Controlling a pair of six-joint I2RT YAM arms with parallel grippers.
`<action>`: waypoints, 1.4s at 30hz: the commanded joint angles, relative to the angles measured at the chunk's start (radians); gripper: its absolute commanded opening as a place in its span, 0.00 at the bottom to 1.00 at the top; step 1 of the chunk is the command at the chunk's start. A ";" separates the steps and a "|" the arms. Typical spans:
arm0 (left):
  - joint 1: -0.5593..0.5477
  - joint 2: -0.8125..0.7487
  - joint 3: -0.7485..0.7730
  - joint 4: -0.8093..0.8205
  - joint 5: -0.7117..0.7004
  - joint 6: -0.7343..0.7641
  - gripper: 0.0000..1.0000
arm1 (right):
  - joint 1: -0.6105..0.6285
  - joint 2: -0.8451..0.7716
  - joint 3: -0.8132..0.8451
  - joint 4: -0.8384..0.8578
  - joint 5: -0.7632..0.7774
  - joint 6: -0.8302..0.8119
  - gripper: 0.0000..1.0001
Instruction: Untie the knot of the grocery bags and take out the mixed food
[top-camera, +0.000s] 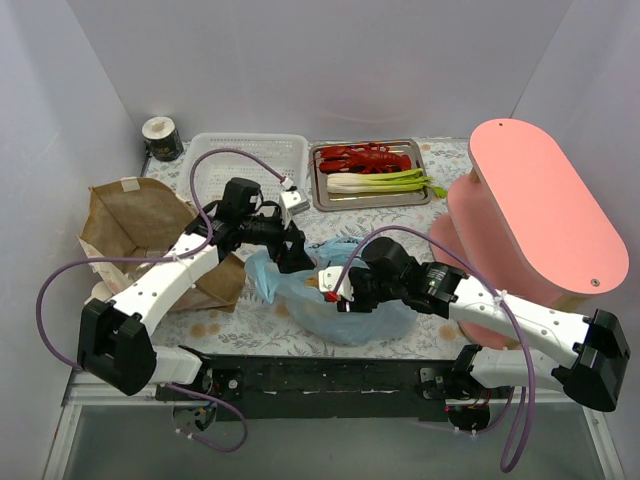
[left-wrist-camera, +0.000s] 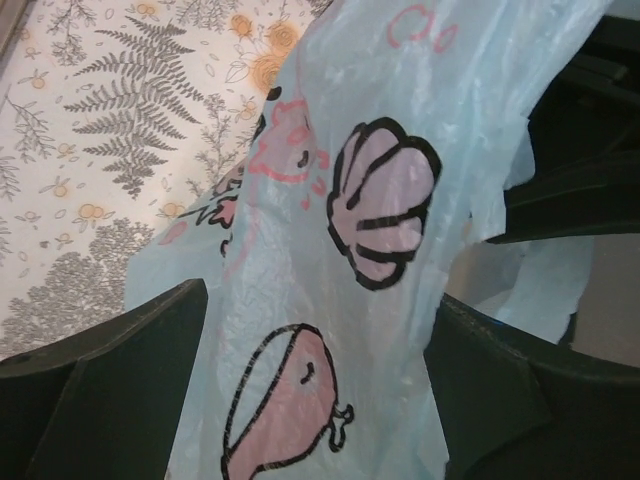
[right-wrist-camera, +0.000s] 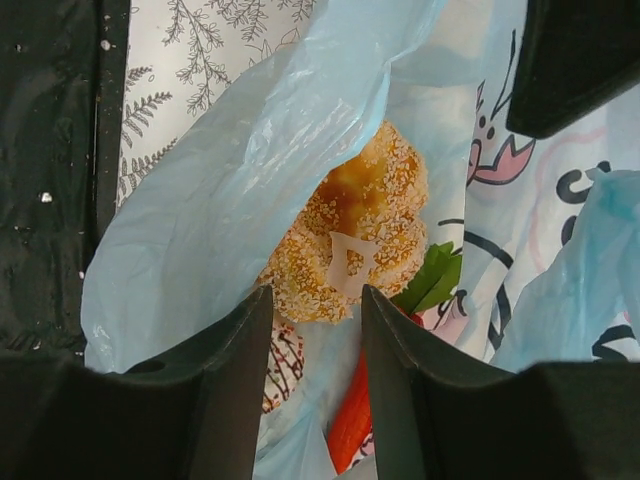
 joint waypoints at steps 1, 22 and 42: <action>-0.058 0.019 0.041 -0.021 -0.139 0.117 0.65 | 0.004 -0.036 -0.049 0.014 0.005 -0.015 0.50; -0.112 -0.344 -0.140 -0.002 -0.125 -0.139 0.00 | 0.001 -0.102 -0.181 -0.014 0.054 -0.379 0.49; -0.103 -0.217 -0.116 0.192 -0.538 -0.165 0.03 | -0.061 0.205 0.238 -0.146 0.064 -0.290 0.23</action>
